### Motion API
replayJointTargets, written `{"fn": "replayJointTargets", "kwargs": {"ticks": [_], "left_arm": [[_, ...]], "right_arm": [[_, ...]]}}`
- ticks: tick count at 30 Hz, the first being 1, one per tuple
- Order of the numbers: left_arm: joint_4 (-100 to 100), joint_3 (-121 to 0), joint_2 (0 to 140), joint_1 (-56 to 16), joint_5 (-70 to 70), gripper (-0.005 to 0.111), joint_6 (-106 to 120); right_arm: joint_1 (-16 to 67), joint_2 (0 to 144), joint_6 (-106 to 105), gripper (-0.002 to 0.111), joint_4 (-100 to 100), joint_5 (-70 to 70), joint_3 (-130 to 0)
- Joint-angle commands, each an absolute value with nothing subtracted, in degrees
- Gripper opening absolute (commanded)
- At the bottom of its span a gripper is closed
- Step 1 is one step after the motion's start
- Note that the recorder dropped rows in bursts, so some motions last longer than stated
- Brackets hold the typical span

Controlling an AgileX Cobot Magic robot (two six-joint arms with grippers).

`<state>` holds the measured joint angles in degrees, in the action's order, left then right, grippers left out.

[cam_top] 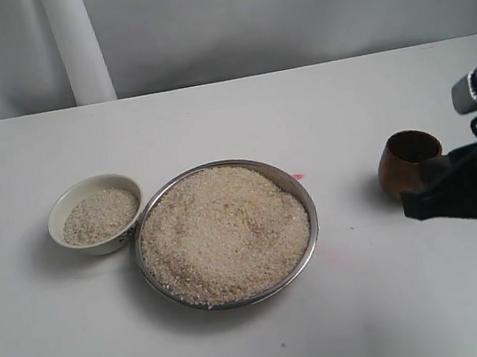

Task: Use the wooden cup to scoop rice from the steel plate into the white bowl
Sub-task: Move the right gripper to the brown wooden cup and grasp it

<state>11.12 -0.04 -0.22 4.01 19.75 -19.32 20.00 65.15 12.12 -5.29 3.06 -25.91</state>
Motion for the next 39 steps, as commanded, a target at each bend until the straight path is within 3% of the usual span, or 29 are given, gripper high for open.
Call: {"fn": "replayJointTargets", "kwargs": {"ticks": [1, 9, 19, 30, 34, 37, 39], "left_arm": [[11.27, 0.00, 0.00, 3.75, 19.36, 0.000, -19.45], [11.27, 0.00, 0.00, 3.75, 19.36, 0.000, -19.45], [11.27, 0.00, 0.00, 3.75, 19.36, 0.000, -19.45], [11.27, 0.00, 0.00, 3.75, 19.36, 0.000, -19.45], [11.27, 0.00, 0.00, 3.75, 19.36, 0.000, -19.45], [11.27, 0.00, 0.00, 3.75, 19.36, 0.000, -19.45], [11.27, 0.00, 0.00, 3.75, 19.36, 0.000, -19.45]], "right_arm": [[20.06, 67.61, 12.36, 0.000, -4.41, -6.15, -19.06], [20.06, 76.92, 7.40, 0.000, -3.89, -19.63, -14.51], [19.98, 91.14, 0.00, 0.000, 10.52, -39.38, -13.84], [19.98, 91.72, 0.00, 0.001, 10.27, -39.49, -13.84], [19.98, 91.72, 0.00, 0.028, 10.03, -39.29, -13.84], [19.98, 91.72, 0.00, 0.086, 10.03, -38.93, -13.84], [19.98, 91.72, 0.00, 0.101, 10.03, -38.93, -13.84]]}}
